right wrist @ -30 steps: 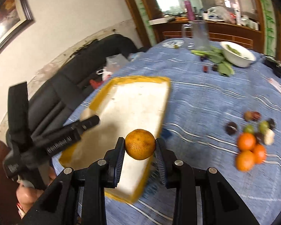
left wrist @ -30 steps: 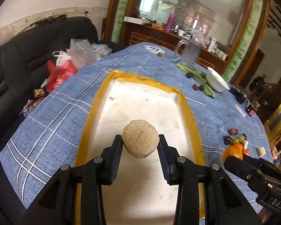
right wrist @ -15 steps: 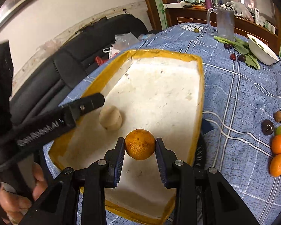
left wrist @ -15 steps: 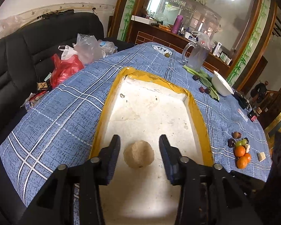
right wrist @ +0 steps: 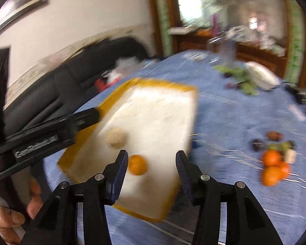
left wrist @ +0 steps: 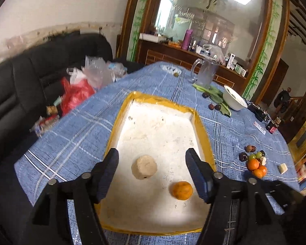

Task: Organize fruits
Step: 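Lower the mandarin into the tray and open the right tool, then move both open tools back to the fruit pile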

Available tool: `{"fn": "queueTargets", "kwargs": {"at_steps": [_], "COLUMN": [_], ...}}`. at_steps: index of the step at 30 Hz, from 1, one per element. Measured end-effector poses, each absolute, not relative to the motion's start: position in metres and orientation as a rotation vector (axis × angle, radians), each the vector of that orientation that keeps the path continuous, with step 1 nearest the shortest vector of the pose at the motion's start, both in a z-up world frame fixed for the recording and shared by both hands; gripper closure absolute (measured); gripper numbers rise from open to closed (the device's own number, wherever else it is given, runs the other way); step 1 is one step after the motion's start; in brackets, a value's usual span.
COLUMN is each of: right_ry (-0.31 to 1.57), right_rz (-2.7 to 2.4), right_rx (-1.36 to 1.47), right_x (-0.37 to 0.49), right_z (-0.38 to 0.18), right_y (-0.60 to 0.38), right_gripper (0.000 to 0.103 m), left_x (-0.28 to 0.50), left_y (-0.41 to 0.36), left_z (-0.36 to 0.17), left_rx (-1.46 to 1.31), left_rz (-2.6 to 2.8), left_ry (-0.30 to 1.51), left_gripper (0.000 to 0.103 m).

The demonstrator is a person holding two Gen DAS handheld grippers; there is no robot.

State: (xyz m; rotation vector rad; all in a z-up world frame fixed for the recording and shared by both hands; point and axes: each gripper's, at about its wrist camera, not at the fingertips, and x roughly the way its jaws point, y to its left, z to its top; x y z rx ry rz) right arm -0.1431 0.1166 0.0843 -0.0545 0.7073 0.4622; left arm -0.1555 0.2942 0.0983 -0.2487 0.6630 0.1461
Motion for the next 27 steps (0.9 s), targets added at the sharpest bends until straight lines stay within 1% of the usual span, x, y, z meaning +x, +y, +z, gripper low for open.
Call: {"fn": "queueTargets", "kwargs": {"at_steps": [2,4,8,11,13,17,22,27], "right_ry": [0.687,0.721,0.845,0.865,0.871,0.854,0.846,0.825], "right_rz": [0.320,0.233,0.261,0.310,0.357,0.400,0.431,0.371], "right_rx": [-0.060,-0.088,-0.063,-0.093,-0.097,-0.136,-0.104,-0.025], "right_x": [-0.144,-0.138,-0.131,-0.137,-0.142,-0.150,-0.154,-0.144], "right_z": [0.083,0.073,0.047,0.039,0.036,0.038,0.045,0.059], "right_y": [0.094,0.084,0.079,0.088,0.095,0.109,0.101,0.049], "right_gripper": [0.050,0.049,0.049,0.049,0.049,0.049,0.049,0.049], "left_x": [-0.158,-0.160,-0.161,-0.163,-0.163,-0.162,-0.159,-0.153], "left_y": [0.284,0.275,0.254,0.245,0.241,0.237,0.234,0.233], "left_z": [0.104,0.108,0.111,0.113,0.114,0.113,0.110,0.106], "left_rx": [-0.209,-0.189,-0.132,-0.092,-0.078,-0.070,-0.066,-0.090], "left_rz": [0.154,0.146,0.134,0.147,0.155,0.152,0.145,0.119], "left_ry": [0.640,0.628,0.618,0.608,0.601,0.606,0.622,0.654], "left_gripper": [0.034,0.033,0.032,0.027,0.026,0.025,0.025,0.025]}}
